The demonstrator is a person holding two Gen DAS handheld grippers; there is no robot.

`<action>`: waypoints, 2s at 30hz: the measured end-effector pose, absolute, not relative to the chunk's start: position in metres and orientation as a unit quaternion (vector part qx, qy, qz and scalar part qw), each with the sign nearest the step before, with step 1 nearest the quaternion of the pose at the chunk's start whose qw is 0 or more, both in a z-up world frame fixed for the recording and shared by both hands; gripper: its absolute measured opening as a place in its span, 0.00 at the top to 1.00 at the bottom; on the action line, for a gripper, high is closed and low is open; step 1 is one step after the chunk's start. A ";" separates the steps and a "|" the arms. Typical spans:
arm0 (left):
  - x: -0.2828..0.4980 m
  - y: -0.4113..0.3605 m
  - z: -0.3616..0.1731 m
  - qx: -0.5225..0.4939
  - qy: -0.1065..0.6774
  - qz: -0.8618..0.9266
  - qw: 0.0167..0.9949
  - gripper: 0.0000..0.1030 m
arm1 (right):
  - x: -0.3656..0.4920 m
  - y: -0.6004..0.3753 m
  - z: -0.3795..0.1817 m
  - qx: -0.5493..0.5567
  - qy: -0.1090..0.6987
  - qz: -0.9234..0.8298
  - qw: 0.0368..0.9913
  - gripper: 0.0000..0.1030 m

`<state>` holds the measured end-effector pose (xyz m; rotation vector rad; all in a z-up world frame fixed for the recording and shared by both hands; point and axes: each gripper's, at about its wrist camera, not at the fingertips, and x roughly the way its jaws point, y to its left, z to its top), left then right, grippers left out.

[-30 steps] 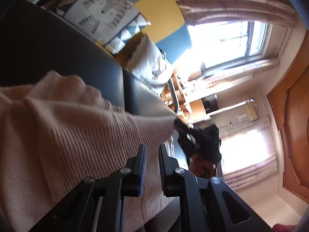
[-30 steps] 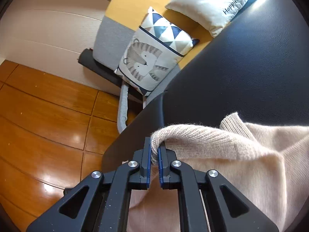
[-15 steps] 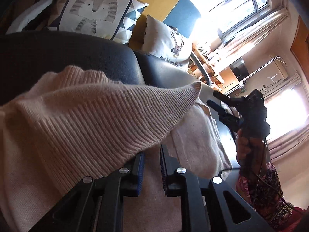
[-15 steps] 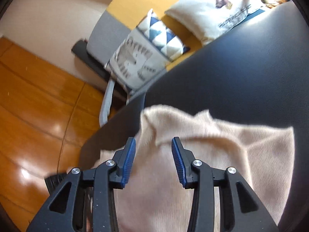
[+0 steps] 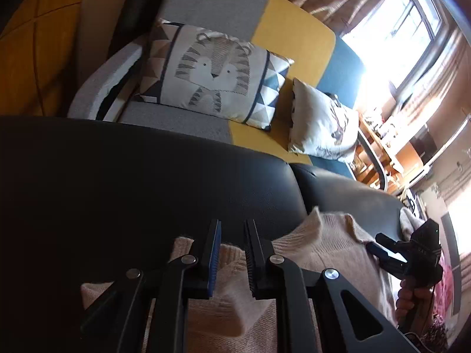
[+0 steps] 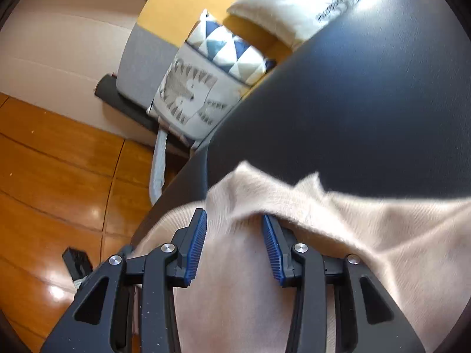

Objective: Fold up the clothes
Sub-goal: 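Press the folded sweater stack flat with the right gripper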

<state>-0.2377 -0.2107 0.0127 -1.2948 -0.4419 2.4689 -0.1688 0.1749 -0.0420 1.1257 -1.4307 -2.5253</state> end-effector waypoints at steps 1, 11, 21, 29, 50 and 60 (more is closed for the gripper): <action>-0.233 -0.216 0.011 -0.450 -0.167 0.863 0.158 0.85 | -0.164 0.180 -0.038 0.350 -0.456 -0.818 -0.001 0.59; -0.154 -0.222 -0.009 -0.463 -0.159 0.859 0.151 0.83 | -0.084 0.178 -0.026 0.358 -0.417 -0.835 0.004 0.55; -0.110 -0.250 -0.028 -0.485 -0.156 0.845 0.162 0.78 | -0.013 0.164 -0.020 0.409 -0.278 -0.869 -0.013 0.55; -0.119 -0.244 -0.038 -0.510 -0.188 0.816 0.197 0.77 | -0.023 0.184 -0.022 0.421 -0.296 -0.858 0.003 0.55; -0.129 -0.227 -0.029 -0.519 -0.155 0.809 0.229 0.92 | -0.027 0.177 -0.044 0.420 -0.325 -0.846 0.053 0.91; -0.126 -0.271 0.004 -0.491 -0.250 0.784 0.285 0.94 | -0.006 0.179 -0.015 0.378 -0.364 -0.847 0.085 0.91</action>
